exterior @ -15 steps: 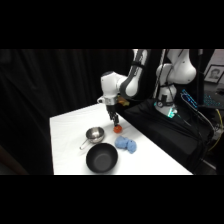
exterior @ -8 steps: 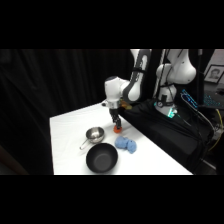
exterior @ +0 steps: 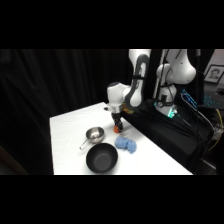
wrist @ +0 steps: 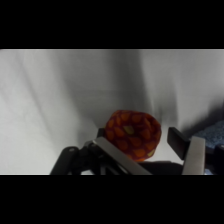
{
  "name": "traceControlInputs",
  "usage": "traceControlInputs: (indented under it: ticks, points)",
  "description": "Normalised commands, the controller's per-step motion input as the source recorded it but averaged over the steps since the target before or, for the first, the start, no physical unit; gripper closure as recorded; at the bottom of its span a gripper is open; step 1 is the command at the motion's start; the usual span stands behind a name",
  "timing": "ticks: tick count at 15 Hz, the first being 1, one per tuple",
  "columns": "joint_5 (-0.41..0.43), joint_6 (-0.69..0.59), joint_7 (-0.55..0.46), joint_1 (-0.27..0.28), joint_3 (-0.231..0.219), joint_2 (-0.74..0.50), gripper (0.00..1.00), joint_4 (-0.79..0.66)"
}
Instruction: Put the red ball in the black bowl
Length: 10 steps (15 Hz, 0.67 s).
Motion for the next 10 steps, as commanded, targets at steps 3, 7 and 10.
traceControlInputs:
  ticks: [3,7,10]
  points:
    - [-0.050,0.25,0.09,-0.051,0.019,-0.03,0.52,-0.11]
    - [-0.145,0.16,0.15,0.024,-0.056,-0.15,0.85,-0.16]
    - [-0.190,-0.02,0.15,0.076,-0.080,-0.26,0.99,-0.18]
